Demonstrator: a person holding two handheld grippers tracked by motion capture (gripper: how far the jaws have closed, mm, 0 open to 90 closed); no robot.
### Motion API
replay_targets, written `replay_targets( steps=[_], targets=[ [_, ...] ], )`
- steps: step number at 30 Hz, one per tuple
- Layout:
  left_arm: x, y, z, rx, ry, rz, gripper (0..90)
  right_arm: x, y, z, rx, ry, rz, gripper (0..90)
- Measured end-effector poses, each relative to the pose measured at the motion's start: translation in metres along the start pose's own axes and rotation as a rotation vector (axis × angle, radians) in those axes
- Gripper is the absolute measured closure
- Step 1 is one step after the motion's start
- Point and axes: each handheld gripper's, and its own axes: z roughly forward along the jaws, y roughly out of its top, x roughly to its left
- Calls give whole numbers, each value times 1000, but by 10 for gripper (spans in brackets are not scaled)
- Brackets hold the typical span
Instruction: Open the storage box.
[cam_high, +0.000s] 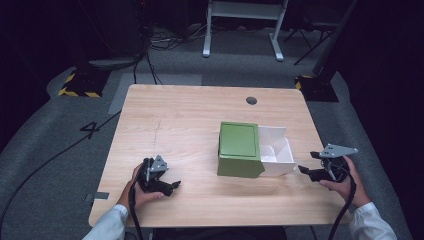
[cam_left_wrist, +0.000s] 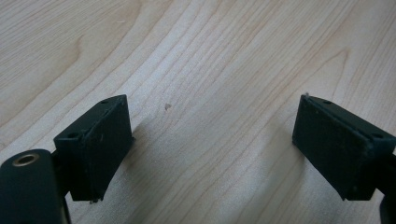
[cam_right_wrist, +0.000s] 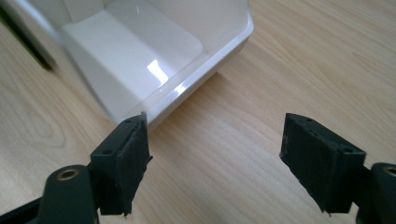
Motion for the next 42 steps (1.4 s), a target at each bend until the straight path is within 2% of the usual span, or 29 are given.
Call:
replay_targets(
  steps=[12,24,29,34,37,42],
  targets=[
    [0,0,0,1,0,-2,122,12,-34,0,27,15,10,226],
    [0,0,0,0,-1,-2,122,12,-71,-3,23,27,99,203],
    [0,0,0,-1,0,-4,122,13,-81,-3,12,31,133,197],
    [0,0,0,-1,1,-4,122,14,-88,-3,-38,27,163,193],
    [-1,0,0,-1,2,-5,122,16,-88,-2,-32,11,158,184],
    [0,0,-1,0,7,0,122,16,-88,-2,-32,11,160,181]
  ],
)
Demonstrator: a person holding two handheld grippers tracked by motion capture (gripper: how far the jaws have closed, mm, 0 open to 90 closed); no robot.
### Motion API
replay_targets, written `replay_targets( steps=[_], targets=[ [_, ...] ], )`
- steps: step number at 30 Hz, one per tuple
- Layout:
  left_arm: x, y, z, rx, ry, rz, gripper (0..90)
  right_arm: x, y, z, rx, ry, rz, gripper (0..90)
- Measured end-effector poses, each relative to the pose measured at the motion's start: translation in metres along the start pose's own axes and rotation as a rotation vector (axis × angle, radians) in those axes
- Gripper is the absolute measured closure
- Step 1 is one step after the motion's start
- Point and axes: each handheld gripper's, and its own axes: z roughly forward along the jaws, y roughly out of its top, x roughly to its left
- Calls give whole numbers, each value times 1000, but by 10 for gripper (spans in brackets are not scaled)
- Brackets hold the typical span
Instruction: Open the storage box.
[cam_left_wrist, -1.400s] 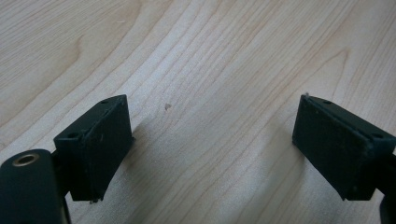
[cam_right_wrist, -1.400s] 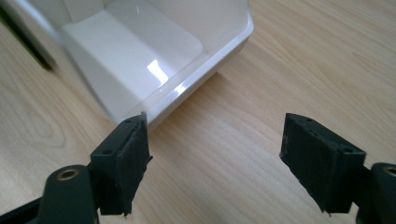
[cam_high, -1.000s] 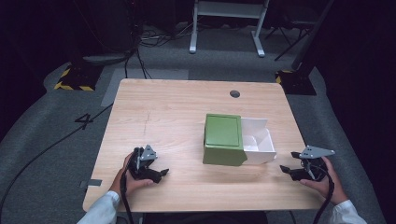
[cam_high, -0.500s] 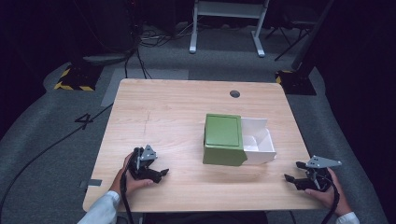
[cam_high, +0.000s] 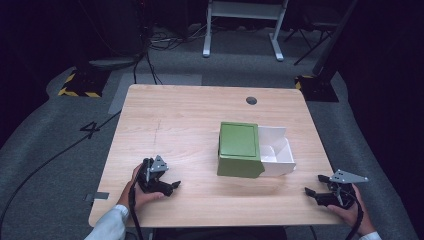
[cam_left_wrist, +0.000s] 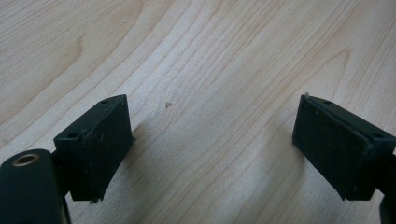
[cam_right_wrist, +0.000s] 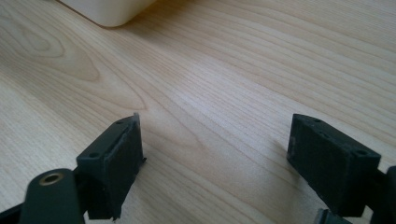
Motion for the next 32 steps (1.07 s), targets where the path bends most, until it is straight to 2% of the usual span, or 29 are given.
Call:
replay_targets(
  steps=[32],
  targets=[
    [0,0,0,0,0,0,122,1,1,1,1,-19,11,177]
  ],
)
